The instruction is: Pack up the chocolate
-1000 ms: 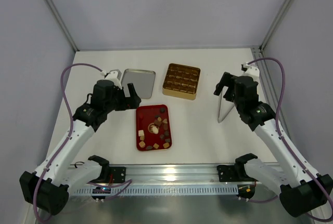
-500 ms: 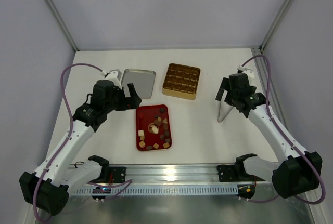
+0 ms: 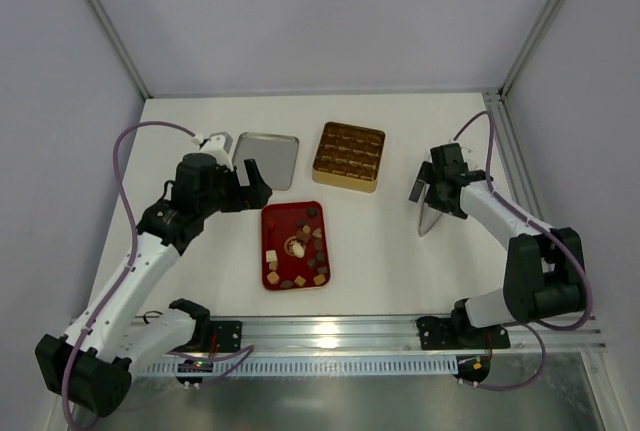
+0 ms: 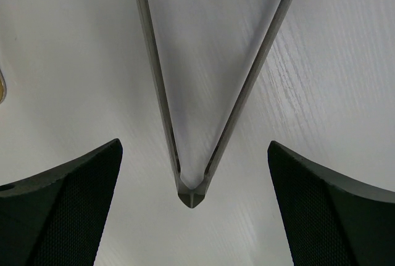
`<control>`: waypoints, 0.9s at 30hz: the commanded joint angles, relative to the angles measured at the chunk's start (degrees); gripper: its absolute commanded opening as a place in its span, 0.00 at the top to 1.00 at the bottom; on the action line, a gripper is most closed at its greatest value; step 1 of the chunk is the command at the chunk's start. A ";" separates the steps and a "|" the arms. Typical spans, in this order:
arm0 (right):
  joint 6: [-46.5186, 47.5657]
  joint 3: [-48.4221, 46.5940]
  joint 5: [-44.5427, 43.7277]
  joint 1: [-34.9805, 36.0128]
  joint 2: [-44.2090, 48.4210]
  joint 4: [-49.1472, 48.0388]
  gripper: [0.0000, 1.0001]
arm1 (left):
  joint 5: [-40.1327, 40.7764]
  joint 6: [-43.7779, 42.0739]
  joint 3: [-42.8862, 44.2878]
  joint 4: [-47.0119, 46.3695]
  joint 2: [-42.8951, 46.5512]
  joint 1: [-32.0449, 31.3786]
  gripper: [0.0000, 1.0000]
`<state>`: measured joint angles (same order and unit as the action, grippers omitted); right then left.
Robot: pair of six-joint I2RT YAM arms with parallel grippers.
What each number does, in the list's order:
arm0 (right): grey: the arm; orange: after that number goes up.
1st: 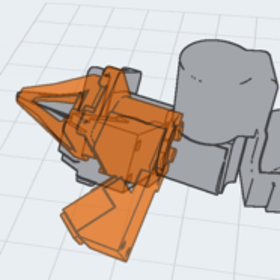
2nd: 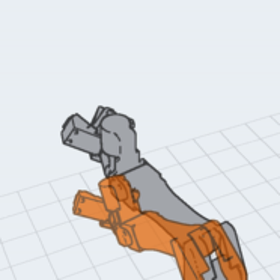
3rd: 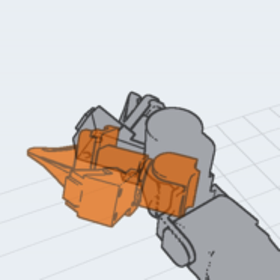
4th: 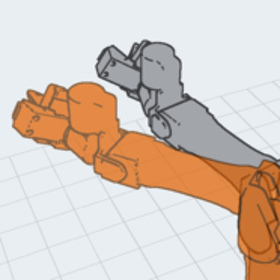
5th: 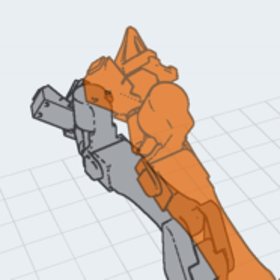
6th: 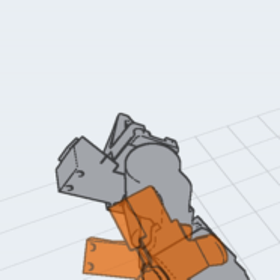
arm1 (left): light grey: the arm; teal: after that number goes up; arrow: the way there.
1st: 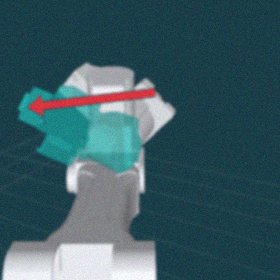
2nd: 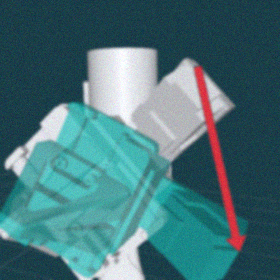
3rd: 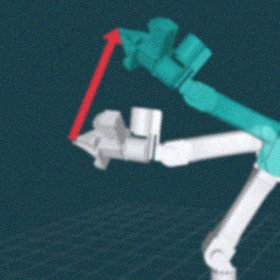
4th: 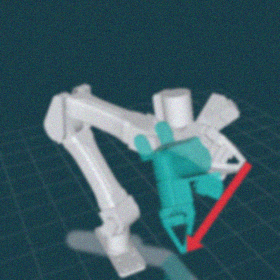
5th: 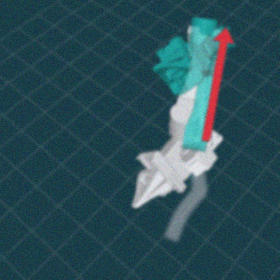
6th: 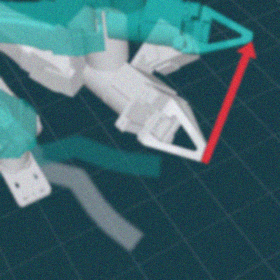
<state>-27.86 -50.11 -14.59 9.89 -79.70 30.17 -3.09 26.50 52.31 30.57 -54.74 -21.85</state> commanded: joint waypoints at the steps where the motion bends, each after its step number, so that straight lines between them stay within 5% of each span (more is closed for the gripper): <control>1: -0.36 -0.34 1.05 -1.01 -2.73 -4.94 0.00 | -0.60 -0.66 2.00 -1.12 0.95 -0.04 0.00; 14: 1.14 -2.71 4.39 -4.09 -13.28 -10.31 0.02 | -0.51 -0.75 1.91 -1.04 0.42 -0.04 0.00; 27: 1.75 -2.10 4.04 -4.35 -15.05 -11.01 0.36 | 0.02 -0.75 1.83 -0.95 -0.02 -0.04 0.00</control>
<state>-26.41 -51.94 -11.33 5.76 -94.00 20.34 -3.07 26.50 52.31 30.65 -54.76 -21.85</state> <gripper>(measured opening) 0.657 0.996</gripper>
